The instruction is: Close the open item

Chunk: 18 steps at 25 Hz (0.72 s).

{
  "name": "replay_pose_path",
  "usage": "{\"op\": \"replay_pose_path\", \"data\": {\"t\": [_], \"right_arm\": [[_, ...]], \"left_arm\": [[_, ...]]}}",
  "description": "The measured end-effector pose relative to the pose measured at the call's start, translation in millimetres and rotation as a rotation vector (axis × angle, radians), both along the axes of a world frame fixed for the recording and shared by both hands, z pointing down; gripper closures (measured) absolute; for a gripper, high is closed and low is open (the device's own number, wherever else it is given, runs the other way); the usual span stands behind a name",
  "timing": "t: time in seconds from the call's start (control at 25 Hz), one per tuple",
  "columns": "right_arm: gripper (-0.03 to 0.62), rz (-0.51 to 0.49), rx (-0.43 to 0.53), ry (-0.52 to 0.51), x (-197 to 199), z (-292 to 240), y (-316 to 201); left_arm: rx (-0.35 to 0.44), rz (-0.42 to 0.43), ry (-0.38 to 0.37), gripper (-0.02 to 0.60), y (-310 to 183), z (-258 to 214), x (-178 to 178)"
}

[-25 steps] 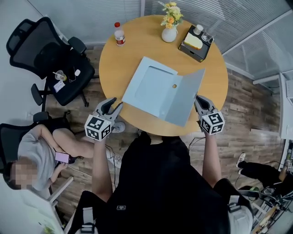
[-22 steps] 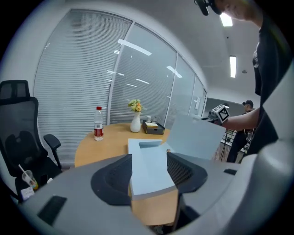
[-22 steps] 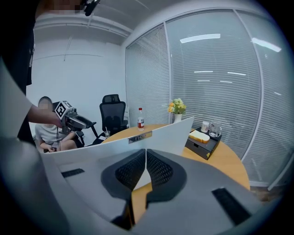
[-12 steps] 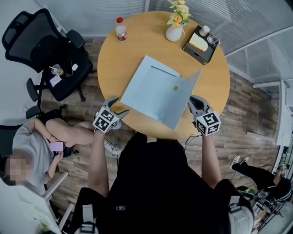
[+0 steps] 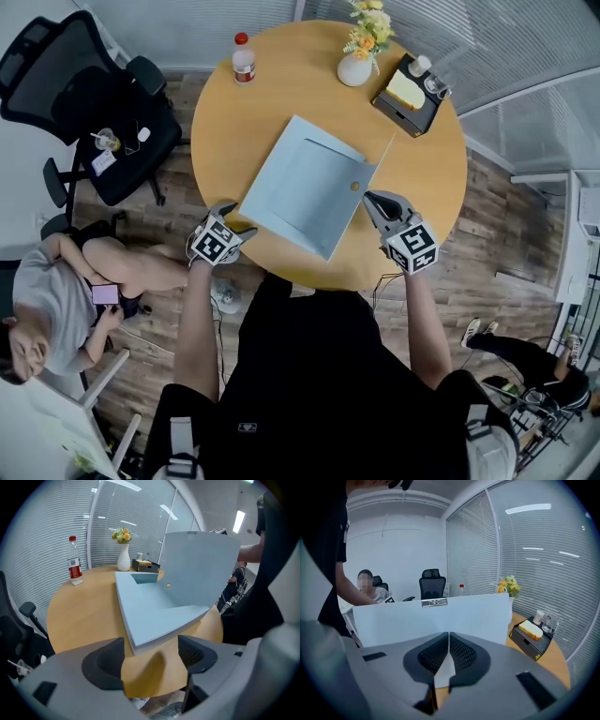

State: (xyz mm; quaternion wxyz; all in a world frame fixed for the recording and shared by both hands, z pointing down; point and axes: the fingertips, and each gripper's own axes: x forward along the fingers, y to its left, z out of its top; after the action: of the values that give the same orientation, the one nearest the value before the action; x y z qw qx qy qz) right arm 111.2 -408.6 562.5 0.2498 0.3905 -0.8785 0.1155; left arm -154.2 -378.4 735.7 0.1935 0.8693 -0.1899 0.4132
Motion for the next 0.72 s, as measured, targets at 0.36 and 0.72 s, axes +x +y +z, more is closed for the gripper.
{"op": "replay_pose_path", "data": {"t": [0.36, 0.72], "right_arm": [[0.586, -0.064, -0.003, 0.0, -26.0, 6.0, -17.0], [0.586, -0.11, -0.013, 0.014, -47.1, 21.4, -36.3]], "left_arm": [[-0.021, 0.01, 0.036, 0.234, 2.5, 2.5, 12.6], [-0.048, 0.039, 0.076, 0.235, 13.6, -0.7, 29.7]]}}
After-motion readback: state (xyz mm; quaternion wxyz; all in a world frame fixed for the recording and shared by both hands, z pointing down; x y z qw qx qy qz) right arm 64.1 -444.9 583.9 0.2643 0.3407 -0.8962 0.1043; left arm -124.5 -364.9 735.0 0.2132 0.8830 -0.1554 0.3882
